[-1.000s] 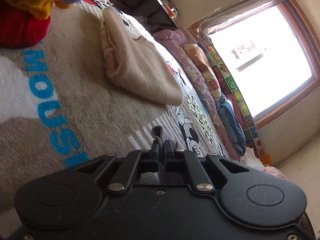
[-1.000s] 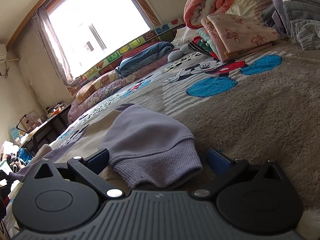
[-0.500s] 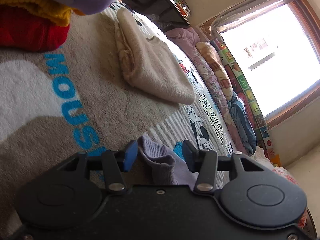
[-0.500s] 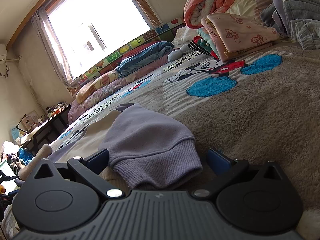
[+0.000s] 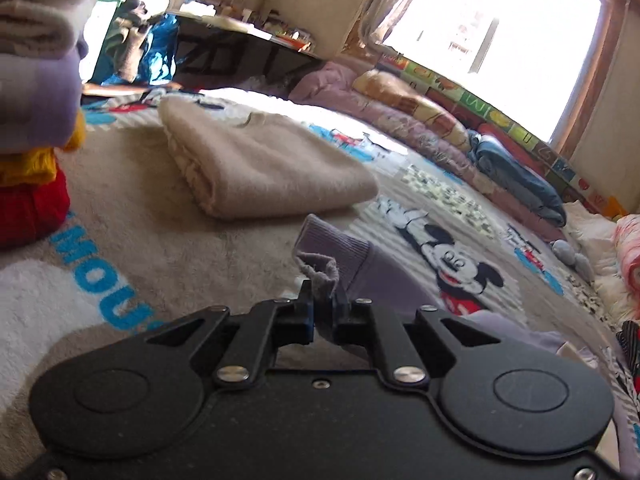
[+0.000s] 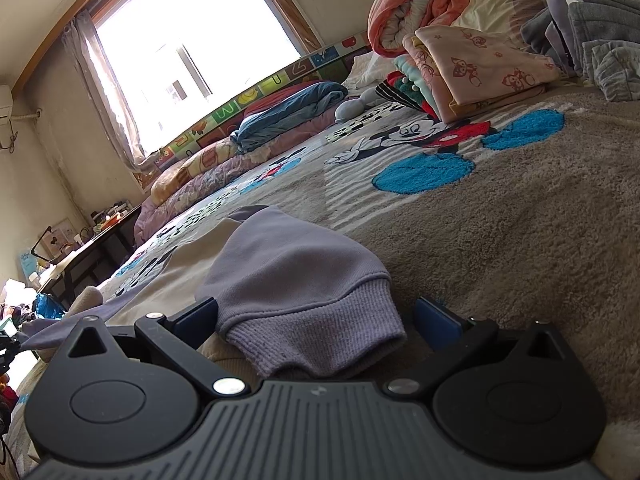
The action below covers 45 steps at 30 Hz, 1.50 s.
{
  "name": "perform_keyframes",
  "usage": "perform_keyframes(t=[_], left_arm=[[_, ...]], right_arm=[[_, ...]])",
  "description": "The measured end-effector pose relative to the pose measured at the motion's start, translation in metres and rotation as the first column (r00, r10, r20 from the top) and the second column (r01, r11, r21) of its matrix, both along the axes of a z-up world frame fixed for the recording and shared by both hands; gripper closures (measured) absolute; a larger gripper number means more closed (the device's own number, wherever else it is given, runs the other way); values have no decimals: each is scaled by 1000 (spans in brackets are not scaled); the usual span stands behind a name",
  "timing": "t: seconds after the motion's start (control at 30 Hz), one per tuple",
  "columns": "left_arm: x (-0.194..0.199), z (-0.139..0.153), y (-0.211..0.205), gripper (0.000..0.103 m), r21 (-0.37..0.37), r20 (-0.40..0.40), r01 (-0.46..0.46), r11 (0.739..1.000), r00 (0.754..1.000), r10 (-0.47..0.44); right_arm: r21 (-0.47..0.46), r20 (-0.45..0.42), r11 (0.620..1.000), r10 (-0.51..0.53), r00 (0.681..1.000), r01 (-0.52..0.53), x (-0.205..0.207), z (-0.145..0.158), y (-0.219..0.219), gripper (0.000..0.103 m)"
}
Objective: Fold clothes
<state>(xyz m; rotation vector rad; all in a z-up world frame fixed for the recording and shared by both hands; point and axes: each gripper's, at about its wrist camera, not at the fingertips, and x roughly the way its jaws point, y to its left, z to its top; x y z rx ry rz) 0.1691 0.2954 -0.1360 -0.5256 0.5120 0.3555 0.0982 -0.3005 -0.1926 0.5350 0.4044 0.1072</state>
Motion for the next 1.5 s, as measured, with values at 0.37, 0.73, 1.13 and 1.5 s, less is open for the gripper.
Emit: perform_keyframes(t=[0.37, 0.73, 1.13, 1.5], left_arm=[[-5, 20, -18, 74, 74, 66, 34, 997, 997, -38], [30, 15, 42, 74, 32, -31, 177, 984, 984, -176], [43, 6, 29, 103, 172, -64, 291, 941, 957, -284], [41, 20, 32, 103, 167, -18, 238, 957, 971, -238]], right_arm=[[-1, -3, 1000, 1, 1000, -1, 1, 0, 0, 0], [-2, 1, 1000, 4, 1000, -4, 1, -1, -1, 0], [-6, 5, 1000, 3, 1000, -3, 3, -1, 0, 0], [1, 9, 1000, 6, 1000, -6, 3, -1, 0, 0]])
